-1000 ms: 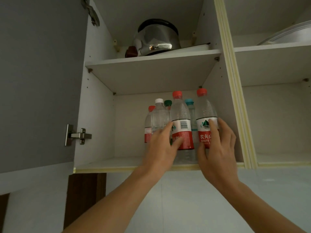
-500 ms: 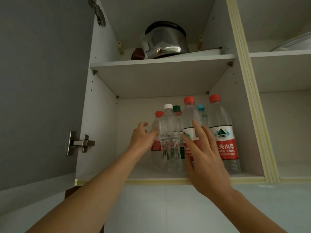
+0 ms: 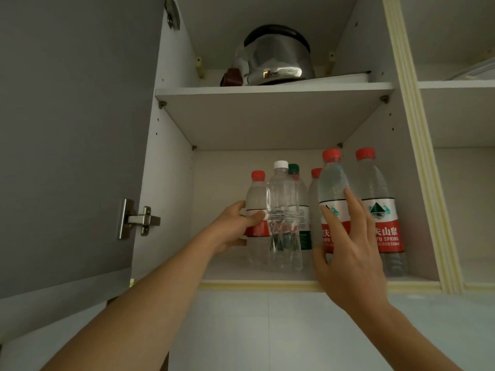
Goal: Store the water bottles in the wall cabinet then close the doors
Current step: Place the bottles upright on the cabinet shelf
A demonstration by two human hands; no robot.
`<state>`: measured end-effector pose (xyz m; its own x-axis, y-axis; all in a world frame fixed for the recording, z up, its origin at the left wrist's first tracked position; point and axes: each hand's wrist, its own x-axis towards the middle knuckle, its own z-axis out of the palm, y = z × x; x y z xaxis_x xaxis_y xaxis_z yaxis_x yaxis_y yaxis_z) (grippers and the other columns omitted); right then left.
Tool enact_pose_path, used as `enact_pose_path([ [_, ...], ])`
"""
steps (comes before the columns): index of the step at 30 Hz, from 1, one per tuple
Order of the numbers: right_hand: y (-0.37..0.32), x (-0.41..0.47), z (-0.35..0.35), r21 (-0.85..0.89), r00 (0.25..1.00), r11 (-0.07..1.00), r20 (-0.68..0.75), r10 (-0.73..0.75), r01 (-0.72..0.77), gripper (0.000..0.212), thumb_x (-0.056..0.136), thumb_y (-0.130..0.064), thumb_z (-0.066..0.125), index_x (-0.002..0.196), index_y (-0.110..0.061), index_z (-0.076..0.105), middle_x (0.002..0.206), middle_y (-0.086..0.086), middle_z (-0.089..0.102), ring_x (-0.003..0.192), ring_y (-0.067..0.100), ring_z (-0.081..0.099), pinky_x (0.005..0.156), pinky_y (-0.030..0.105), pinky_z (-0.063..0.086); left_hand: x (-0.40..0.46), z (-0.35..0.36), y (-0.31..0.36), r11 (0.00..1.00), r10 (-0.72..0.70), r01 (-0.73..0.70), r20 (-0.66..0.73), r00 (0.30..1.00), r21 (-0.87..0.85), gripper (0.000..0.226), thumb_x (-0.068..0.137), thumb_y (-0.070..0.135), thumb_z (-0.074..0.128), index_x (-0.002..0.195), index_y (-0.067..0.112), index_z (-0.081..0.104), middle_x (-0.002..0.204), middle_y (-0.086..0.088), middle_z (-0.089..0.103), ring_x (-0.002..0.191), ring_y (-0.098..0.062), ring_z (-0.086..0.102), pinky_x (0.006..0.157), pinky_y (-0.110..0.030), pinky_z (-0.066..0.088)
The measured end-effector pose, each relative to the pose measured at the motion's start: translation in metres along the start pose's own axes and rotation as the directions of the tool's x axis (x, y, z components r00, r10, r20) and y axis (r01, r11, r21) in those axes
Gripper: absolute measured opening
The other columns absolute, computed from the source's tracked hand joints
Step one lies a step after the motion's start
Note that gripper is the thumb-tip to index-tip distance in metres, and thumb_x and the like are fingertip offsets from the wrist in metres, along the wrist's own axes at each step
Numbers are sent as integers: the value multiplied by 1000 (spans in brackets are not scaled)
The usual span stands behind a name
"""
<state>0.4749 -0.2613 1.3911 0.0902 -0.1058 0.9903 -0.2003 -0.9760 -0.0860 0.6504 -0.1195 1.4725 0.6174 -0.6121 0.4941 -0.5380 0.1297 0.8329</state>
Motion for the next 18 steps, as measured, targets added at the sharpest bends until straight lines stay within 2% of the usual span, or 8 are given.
enact_pose_path([
  [6, -6, -2, -3, -15, 987, 988, -39, -154, 153, 61, 81, -7, 77, 138, -7, 57, 156, 18, 33, 147, 39, 27, 108, 62, 41, -17, -15, 9, 994, 24, -20, -33, 999, 103, 43, 95, 30, 69, 133, 24, 50, 113, -4, 69, 102, -23, 68, 92, -49, 57],
  [8, -17, -2, -4, 26, 977, 977, -42, -211, 212, 55, 84, -12, 73, 136, -7, 57, 150, 17, 39, 139, 36, 37, 103, 52, 47, -20, -21, 11, 993, 23, -17, -48, 999, 121, 43, 94, 30, 71, 131, 24, 51, 110, -4, 69, 101, -23, 68, 86, -45, 58],
  [10, -34, 2, -3, 65, 974, 973, 28, -224, 222, 54, 88, -22, 67, 138, -10, 52, 144, 11, 46, 129, 27, 48, 96, 39, 52, -21, -26, 13, 984, 33, -19, -74, 997, 180, 42, 93, 31, 72, 129, 23, 52, 111, -4, 68, 101, -24, 68, 85, -46, 59],
  [13, -58, 14, 4, 42, 975, 999, 223, 0, -9, 68, 94, -36, 63, 150, -17, 31, 144, 6, 41, 127, 24, 49, 92, 37, 54, -21, -30, 11, 945, 84, -30, -151, 985, 325, 38, 91, 36, 73, 119, 24, 51, 113, -4, 66, 102, -26, 66, 83, -48, 61],
  [15, -69, 23, 10, -29, 920, 982, 345, 185, -187, 86, 94, -39, 65, 156, -17, 9, 146, 12, 39, 123, 30, 55, 90, 43, 54, -22, -32, 7, 902, 135, -27, -221, 966, 432, 44, 88, 39, 74, 118, 23, 48, 113, -5, 64, 99, -28, 65, 76, -46, 62],
  [18, -82, 32, 22, -78, 865, 963, 425, 267, -259, 99, 94, -36, 67, 157, -19, -7, 149, 18, 38, 119, 37, 60, 90, 47, 53, -15, -39, -4, 841, 210, -23, -287, 935, 541, 64, 86, 41, 75, 136, 20, 39, 120, -12, 64, 102, -35, 63, 83, -45, 57],
])
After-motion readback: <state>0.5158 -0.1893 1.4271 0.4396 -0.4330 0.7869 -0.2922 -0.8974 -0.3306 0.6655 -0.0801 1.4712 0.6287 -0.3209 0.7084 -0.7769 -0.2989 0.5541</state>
